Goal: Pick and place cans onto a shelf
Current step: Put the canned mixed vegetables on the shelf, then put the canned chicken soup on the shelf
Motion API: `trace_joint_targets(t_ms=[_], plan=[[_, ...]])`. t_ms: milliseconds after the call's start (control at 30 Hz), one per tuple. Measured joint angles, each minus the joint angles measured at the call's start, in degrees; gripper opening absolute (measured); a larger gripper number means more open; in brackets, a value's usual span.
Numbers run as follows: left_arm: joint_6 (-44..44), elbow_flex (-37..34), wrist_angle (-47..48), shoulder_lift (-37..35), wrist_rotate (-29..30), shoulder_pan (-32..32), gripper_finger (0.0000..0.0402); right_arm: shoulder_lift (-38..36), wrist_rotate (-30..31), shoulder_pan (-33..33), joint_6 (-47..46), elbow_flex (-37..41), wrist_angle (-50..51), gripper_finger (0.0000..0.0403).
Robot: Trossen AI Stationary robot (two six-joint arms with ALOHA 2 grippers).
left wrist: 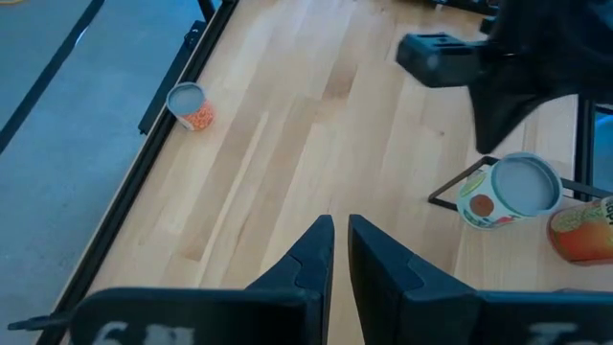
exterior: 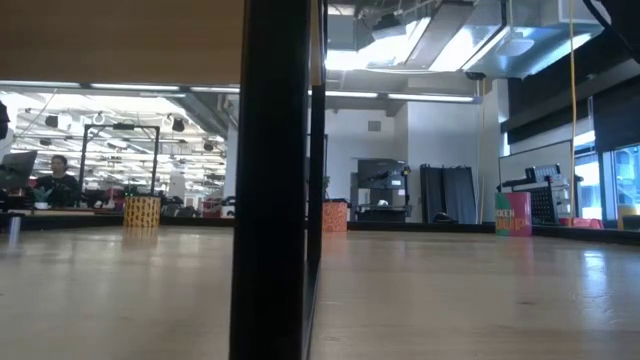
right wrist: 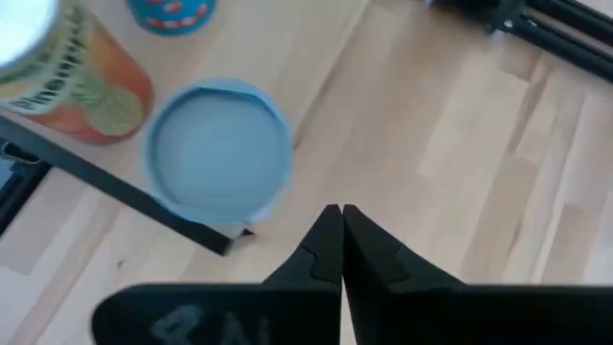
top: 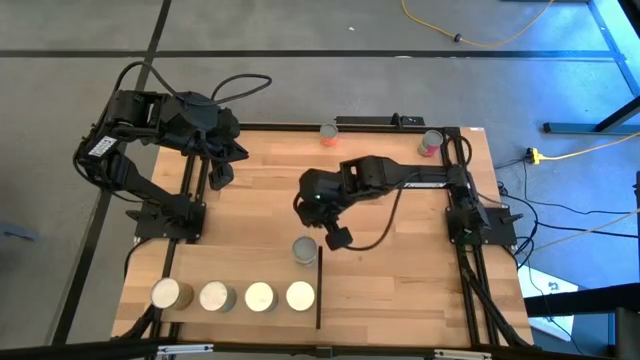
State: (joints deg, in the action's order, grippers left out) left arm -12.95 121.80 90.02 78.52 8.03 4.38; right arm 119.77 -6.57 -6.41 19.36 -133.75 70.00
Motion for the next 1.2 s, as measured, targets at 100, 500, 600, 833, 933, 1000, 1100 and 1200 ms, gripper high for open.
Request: trace_joint_targets(t_ms=[100, 500, 600, 833, 933, 1000, 1100, 1200], plan=[[0.00, 0.00, 0.00, 0.00, 0.00, -0.01, 0.0027, 0.14, -0.31, 0.94, -1.01, 1.27, 0.18, 0.0002], [0.00, 0.00, 0.00, 0.00, 0.00, 0.00, 0.0027, 0.15, -9.32, 1.15, -1.34, 6.73, -1.61, 0.0001], [0.00, 0.00, 0.00, 0.00, 0.00, -0.02, 0.0027, 0.08, -11.38, 0.50, -1.21, 6.70, -3.04, 0.0001], [0.00, 0.00, 0.00, 0.00, 0.00, -0.01, 0.0027, 0.08, -7.95, 0.50, -0.91, 6.70, -2.60, 0.0001], [0.00, 0.00, 0.00, 0.00, 0.00, 0.00, 0.0027, 0.12, 0.00, 0.76, -1.17, 5.00, 0.30, 0.0001], [0.02, 0.00, 0.00, 0.00, 0.00, -0.02, 0.0027, 0.10, 3.43, 1.31, -1.28, 3.46, 1.98, 0.0000], [0.02, 0.00, 0.00, 0.00, 0.00, -0.01, 0.0027, 0.12, 6.93, 2.21, -3.71, 0.99, 3.88, 0.0000], [0.01, 0.00, 0.00, 0.00, 0.00, 0.00, 0.0027, 0.02, 9.10, 3.22, -5.89, -0.98, 5.73, 0.0001]])
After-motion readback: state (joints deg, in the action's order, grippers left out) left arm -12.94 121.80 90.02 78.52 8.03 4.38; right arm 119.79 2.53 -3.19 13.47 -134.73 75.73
